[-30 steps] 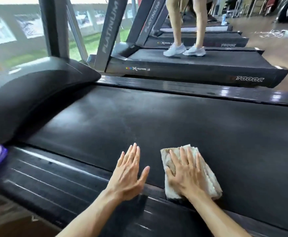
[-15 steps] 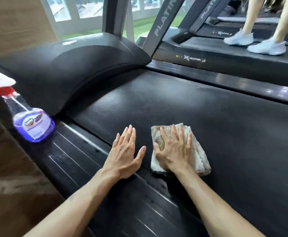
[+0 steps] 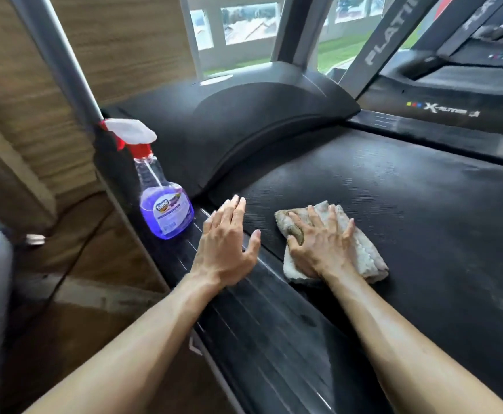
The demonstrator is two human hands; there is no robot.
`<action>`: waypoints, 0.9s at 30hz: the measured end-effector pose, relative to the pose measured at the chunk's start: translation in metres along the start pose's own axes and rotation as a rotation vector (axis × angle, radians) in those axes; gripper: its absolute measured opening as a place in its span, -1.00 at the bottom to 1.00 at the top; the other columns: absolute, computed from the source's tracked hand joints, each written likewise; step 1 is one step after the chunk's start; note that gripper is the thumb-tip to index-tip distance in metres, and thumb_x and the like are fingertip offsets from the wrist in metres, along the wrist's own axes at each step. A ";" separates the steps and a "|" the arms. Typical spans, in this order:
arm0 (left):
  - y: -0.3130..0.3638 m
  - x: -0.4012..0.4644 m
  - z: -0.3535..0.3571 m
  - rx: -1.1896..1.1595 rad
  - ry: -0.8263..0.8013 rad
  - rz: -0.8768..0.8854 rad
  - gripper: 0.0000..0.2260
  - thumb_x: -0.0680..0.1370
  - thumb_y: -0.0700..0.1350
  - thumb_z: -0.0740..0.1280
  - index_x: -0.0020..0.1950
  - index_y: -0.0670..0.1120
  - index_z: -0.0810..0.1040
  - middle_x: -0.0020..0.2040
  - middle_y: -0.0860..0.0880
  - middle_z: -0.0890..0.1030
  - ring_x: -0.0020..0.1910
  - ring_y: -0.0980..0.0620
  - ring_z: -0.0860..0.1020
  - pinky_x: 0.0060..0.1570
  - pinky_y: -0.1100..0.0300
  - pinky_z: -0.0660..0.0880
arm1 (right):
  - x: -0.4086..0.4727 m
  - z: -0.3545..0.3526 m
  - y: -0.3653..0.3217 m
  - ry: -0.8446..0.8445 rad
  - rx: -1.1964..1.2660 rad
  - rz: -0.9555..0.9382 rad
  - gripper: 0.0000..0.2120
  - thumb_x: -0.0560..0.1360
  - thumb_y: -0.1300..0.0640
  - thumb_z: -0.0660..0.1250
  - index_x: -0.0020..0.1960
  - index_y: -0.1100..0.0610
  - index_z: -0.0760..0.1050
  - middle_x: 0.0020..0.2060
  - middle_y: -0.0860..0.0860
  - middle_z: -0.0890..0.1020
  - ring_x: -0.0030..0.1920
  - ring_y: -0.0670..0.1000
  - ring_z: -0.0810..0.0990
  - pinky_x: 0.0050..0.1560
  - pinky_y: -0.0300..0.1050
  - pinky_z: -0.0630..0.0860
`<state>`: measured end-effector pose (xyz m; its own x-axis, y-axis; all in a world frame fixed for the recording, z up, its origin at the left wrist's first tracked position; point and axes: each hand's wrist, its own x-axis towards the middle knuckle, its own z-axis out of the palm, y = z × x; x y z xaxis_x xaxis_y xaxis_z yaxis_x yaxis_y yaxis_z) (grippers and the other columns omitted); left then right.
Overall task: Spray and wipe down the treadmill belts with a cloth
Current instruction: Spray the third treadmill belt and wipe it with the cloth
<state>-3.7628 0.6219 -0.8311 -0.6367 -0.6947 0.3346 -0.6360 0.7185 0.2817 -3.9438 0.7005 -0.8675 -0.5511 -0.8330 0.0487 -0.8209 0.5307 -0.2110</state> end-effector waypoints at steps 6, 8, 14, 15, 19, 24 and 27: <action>-0.038 0.013 -0.038 -0.035 0.431 -0.056 -0.47 0.48 -0.05 0.30 0.46 -0.11 0.39 0.44 -0.05 0.43 0.45 -0.06 0.36 0.43 -0.10 0.28 | 0.005 0.000 -0.002 0.048 -0.063 -0.042 -0.42 0.61 -0.31 0.03 0.62 -0.35 0.05 0.67 -0.07 0.09 0.66 0.19 -0.03 0.56 0.37 -0.03; -0.044 0.018 -0.045 -0.058 0.514 -0.099 -0.47 0.45 -0.08 0.30 0.42 -0.10 0.40 0.40 -0.05 0.45 0.41 -0.07 0.39 0.40 -0.12 0.30 | 0.004 -0.002 -0.001 0.044 -0.064 -0.047 -0.41 0.61 -0.32 0.02 0.62 -0.35 0.05 0.68 -0.05 0.08 0.66 0.19 -0.05 0.56 0.39 -0.04; -0.052 0.028 -0.057 -0.035 0.670 -0.136 -0.49 0.40 -0.14 0.33 0.36 -0.13 0.43 0.35 -0.11 0.46 0.30 -0.07 0.40 0.29 -0.05 0.32 | 0.004 -0.001 -0.001 0.048 -0.014 -0.027 -0.43 0.61 -0.32 0.08 0.60 -0.36 0.11 0.69 0.05 0.00 0.66 0.26 -0.13 0.53 0.49 -0.25; -0.053 0.031 -0.058 -0.025 0.718 -0.149 -0.49 0.39 -0.13 0.34 0.34 -0.15 0.43 0.34 -0.14 0.45 0.30 -0.11 0.41 0.30 -0.04 0.31 | 0.005 0.001 -0.001 0.046 -0.012 -0.022 -0.43 0.60 -0.32 0.08 0.60 -0.37 0.11 0.69 0.05 -0.01 0.65 0.27 -0.13 0.53 0.49 -0.25; -0.065 0.044 -0.061 -0.114 0.900 -0.326 -0.39 0.36 0.02 0.44 0.31 -0.25 0.40 0.28 -0.25 0.41 0.30 -0.25 0.41 0.36 -0.05 0.31 | 0.005 0.002 -0.002 0.039 -0.004 -0.018 -0.42 0.60 -0.33 0.08 0.60 -0.39 0.07 0.69 0.05 -0.02 0.65 0.26 -0.14 0.55 0.47 -0.20; -0.075 0.070 -0.070 -0.326 0.820 -0.533 -0.15 0.34 0.26 0.45 0.48 -0.16 0.30 0.40 -0.05 0.47 0.35 -0.04 0.48 0.35 0.09 0.36 | 0.003 0.002 -0.001 0.110 -0.038 0.018 -0.28 0.49 -0.39 0.02 0.63 -0.30 0.08 0.67 0.15 0.01 0.65 0.26 -0.12 0.56 0.44 -0.20; -0.076 0.085 -0.073 -0.415 0.819 -0.564 -0.16 0.34 0.27 0.45 0.49 -0.10 0.27 0.35 -0.01 0.53 0.26 0.00 0.55 0.26 0.19 0.41 | 0.004 0.003 -0.003 0.102 0.007 0.058 -0.23 0.45 -0.42 0.04 0.64 -0.29 0.08 0.67 0.14 0.02 0.64 0.28 -0.10 0.56 0.43 -0.18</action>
<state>-3.7370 0.5106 -0.7584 0.2856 -0.8064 0.5178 -0.4508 0.3638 0.8152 -3.9425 0.6950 -0.8699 -0.6104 -0.7804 0.1355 -0.7862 0.5761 -0.2233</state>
